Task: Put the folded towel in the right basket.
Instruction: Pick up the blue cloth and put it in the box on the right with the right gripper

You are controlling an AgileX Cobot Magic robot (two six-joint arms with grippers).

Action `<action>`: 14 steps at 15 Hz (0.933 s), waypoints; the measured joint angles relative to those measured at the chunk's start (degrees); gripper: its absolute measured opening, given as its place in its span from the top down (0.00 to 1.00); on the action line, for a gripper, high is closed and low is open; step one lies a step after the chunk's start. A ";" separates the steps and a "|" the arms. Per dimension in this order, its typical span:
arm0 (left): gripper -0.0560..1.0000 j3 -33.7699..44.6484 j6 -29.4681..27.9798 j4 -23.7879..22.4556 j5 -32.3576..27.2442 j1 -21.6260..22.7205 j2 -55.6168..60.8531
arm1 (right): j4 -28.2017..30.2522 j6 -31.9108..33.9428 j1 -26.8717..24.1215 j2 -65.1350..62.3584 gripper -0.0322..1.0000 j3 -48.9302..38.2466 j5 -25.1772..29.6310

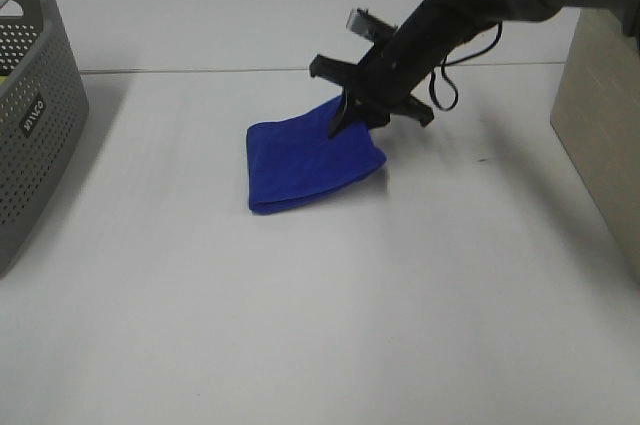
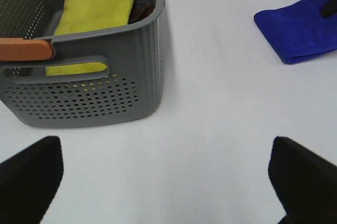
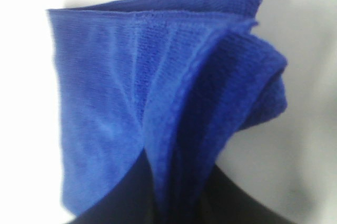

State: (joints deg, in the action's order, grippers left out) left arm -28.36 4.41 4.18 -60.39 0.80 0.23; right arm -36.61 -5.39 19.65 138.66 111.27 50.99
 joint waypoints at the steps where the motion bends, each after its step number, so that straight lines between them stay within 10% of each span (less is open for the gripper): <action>1: 0.01 0.00 0.00 0.00 0.00 0.00 0.00 | 1.26 0.17 -0.06 -2.98 0.86 1.60 2.58; 7: 0.01 0.00 0.00 0.00 0.00 0.00 0.00 | 8.31 3.09 -10.43 -23.20 0.86 8.02 17.76; 14: 0.01 0.00 0.00 0.00 0.00 0.00 0.00 | 17.93 2.58 -32.72 -40.79 0.86 6.25 18.62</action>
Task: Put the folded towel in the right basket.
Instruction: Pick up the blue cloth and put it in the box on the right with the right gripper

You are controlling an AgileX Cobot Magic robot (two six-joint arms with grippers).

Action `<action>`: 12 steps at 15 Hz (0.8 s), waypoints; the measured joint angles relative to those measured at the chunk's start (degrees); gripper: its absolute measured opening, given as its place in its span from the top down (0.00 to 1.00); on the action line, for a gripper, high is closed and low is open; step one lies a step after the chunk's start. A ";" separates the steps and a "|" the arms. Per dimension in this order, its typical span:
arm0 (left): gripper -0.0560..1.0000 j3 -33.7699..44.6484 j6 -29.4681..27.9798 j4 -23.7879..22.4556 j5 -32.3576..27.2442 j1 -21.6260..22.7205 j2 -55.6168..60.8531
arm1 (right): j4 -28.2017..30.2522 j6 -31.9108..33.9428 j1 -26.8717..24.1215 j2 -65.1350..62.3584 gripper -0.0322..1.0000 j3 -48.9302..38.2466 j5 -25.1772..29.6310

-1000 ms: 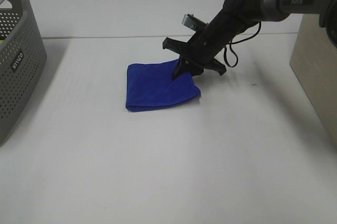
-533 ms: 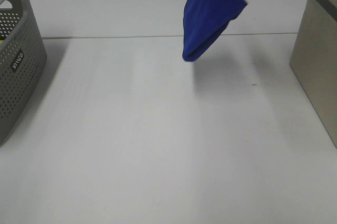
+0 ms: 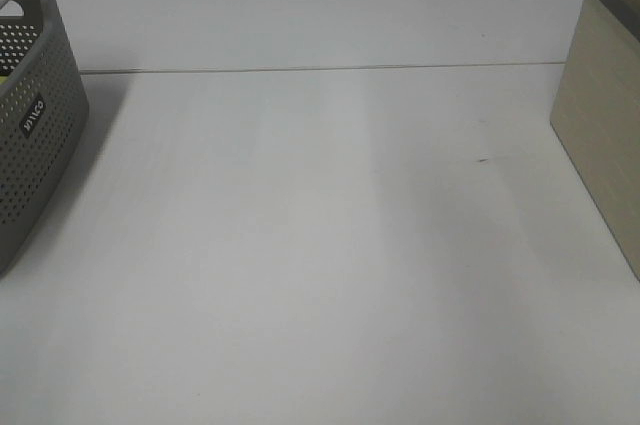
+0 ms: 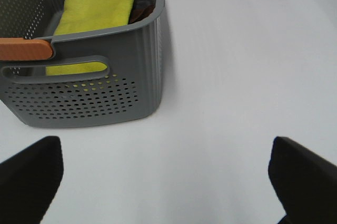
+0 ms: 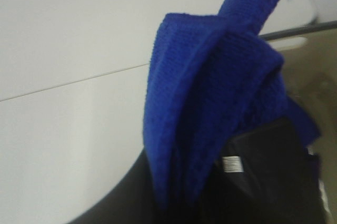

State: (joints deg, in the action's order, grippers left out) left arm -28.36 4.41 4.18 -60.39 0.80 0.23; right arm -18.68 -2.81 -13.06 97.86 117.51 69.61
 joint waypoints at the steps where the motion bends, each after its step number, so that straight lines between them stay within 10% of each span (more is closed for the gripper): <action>1: 0.01 0.00 0.00 0.00 0.00 0.00 0.00 | 2.81 -0.06 -2.01 -0.57 0.86 -1.32 0.11; 6: 0.01 0.00 0.00 0.00 0.00 0.00 0.00 | 10.20 2.81 -4.07 3.67 0.83 -15.58 0.34; 9: 0.01 0.00 0.00 0.00 0.00 0.00 0.00 | 16.16 7.16 -4.07 8.94 0.21 -17.93 0.34; 12: 0.01 0.00 0.00 0.00 0.00 0.00 0.00 | 17.19 7.16 -4.07 9.63 0.04 -17.59 0.29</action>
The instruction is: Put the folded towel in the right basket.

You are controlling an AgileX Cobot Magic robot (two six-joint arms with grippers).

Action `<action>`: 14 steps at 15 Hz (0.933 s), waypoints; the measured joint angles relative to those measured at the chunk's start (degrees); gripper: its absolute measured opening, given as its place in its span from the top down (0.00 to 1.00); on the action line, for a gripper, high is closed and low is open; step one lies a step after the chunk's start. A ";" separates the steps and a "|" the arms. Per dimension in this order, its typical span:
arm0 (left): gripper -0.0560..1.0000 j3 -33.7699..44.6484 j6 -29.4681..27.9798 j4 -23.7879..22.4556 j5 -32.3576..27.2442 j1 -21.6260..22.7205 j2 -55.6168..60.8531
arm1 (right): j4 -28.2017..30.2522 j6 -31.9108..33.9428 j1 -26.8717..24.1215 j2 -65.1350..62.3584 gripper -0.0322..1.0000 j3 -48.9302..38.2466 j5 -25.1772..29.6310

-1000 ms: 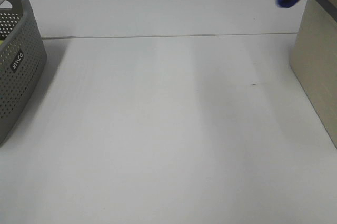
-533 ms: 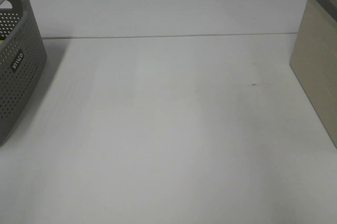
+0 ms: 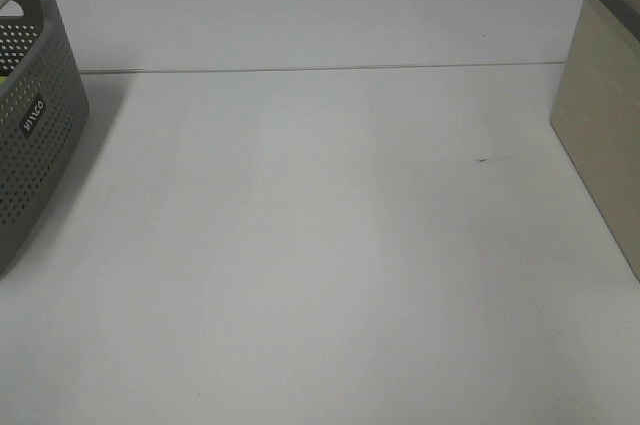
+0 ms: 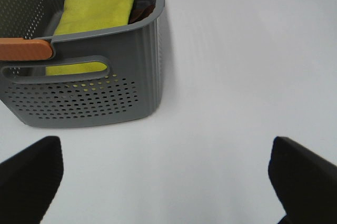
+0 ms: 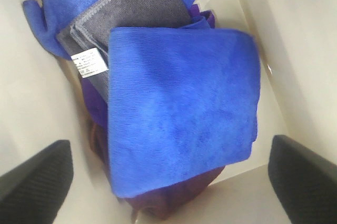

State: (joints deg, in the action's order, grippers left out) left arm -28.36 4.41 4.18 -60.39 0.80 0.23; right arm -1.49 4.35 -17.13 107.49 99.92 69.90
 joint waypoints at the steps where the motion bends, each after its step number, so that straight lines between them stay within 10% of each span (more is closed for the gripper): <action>1: 0.01 0.00 0.00 0.00 0.00 0.00 0.00 | -0.86 0.00 0.00 0.00 0.03 0.97 0.06; 8: 0.01 0.00 0.00 0.00 0.00 0.00 0.00 | -4.13 0.00 12.49 -1.26 0.02 12.03 0.00; 14: 0.01 0.00 0.00 0.00 0.00 0.00 0.00 | -5.56 0.92 19.31 -13.87 0.02 4.35 -0.17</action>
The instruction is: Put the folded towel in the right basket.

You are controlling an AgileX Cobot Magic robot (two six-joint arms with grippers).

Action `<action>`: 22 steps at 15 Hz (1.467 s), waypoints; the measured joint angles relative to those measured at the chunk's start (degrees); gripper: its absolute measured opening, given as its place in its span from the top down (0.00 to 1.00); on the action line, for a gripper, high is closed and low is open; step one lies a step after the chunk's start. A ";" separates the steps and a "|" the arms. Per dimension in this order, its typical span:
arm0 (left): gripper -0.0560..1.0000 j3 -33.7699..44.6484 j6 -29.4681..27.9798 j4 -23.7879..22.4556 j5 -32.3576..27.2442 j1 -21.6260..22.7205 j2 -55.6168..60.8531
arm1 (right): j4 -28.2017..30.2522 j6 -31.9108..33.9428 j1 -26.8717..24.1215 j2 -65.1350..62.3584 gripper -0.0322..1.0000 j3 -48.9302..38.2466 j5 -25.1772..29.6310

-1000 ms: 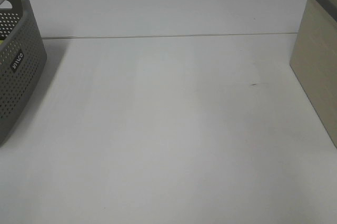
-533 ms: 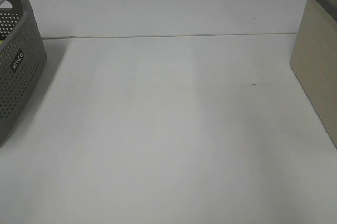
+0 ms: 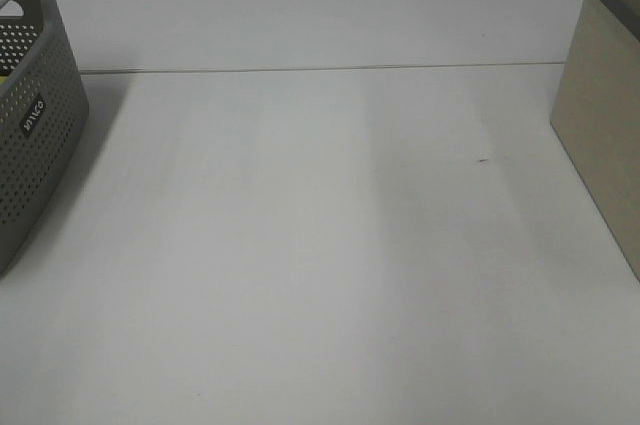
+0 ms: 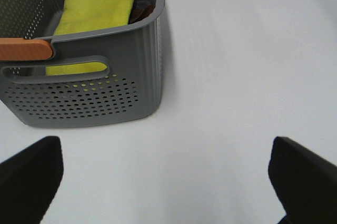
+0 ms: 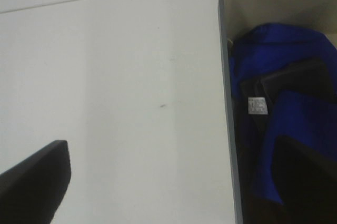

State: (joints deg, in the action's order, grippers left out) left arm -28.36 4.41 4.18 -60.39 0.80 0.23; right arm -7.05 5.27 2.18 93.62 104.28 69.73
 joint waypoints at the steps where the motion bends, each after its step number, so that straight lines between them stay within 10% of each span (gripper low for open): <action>1: 0.01 0.00 0.00 0.00 0.00 0.00 0.00 | 0.00 0.00 0.00 -4.98 0.02 -6.47 -0.06; 10: 0.01 0.00 0.00 0.00 0.00 0.00 0.00 | 3.67 -0.11 0.00 -67.27 0.02 -55.18 -8.82; 22: 0.01 0.00 0.00 0.00 0.00 0.00 0.00 | 9.17 -0.11 0.00 -93.79 0.02 -75.29 -9.34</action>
State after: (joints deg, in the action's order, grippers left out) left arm -28.36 4.41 4.18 -60.39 0.80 0.23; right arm 2.12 5.16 2.18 -0.17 28.99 60.39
